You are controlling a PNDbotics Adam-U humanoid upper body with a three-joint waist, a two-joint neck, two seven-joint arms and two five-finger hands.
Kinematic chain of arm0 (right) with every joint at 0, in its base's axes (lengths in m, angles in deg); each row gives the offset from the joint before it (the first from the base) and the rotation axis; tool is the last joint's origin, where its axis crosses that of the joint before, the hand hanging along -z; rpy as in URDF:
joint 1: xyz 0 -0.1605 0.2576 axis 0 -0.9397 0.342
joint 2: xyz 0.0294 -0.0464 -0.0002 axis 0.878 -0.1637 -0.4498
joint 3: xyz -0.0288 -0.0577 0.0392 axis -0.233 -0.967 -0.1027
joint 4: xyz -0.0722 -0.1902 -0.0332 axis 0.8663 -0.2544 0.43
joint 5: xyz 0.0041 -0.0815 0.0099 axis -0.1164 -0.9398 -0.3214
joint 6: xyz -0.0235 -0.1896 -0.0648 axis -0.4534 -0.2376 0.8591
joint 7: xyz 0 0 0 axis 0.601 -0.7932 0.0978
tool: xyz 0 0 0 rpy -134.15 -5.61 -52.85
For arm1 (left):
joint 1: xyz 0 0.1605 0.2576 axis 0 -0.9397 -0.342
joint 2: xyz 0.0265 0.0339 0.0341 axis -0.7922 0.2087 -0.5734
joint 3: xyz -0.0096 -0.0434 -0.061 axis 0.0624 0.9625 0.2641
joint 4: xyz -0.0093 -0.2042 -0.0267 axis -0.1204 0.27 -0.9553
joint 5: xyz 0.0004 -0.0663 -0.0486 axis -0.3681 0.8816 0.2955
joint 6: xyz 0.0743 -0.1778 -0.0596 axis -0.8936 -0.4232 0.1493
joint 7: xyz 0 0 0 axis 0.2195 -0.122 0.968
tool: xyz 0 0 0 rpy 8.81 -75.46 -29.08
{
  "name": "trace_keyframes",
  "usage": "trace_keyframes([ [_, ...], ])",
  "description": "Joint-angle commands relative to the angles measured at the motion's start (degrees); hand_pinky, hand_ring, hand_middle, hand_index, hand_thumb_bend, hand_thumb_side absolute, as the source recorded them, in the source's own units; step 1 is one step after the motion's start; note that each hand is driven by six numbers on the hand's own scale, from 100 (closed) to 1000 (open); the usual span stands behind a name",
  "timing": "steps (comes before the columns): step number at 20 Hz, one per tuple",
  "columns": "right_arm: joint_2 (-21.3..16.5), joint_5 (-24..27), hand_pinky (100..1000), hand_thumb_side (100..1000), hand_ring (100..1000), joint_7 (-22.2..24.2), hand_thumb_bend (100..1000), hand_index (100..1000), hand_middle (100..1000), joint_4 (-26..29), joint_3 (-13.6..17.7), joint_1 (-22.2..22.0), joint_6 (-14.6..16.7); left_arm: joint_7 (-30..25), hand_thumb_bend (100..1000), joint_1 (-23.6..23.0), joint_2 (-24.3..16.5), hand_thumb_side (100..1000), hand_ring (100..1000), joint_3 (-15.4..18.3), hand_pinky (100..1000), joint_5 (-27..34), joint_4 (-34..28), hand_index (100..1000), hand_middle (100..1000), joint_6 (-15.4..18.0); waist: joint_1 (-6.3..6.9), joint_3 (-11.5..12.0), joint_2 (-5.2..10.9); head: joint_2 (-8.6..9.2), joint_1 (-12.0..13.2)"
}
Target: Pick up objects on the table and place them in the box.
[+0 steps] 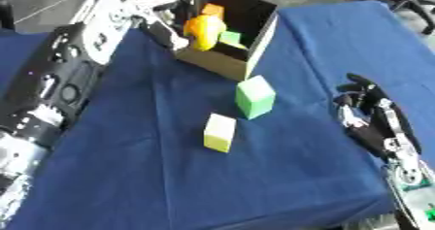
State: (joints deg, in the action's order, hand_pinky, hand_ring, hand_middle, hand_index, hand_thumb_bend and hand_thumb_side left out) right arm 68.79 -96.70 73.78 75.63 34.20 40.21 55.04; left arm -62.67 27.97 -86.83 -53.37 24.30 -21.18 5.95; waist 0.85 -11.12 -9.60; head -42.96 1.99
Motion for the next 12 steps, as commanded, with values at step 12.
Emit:
trace_keyframes([
  [12, 0.1, 0.8, 727, 306, 659, 1.0, 100, 895, 693, 0.6, -0.6, 1.0, 0.2, 18.9, 411, 1.9, 4.5, 415, 761, 5.1, 812, -11.6, 6.0, 973, 840, -10.9, -1.05, -0.7, 0.71, 1.21, 1.0],
])
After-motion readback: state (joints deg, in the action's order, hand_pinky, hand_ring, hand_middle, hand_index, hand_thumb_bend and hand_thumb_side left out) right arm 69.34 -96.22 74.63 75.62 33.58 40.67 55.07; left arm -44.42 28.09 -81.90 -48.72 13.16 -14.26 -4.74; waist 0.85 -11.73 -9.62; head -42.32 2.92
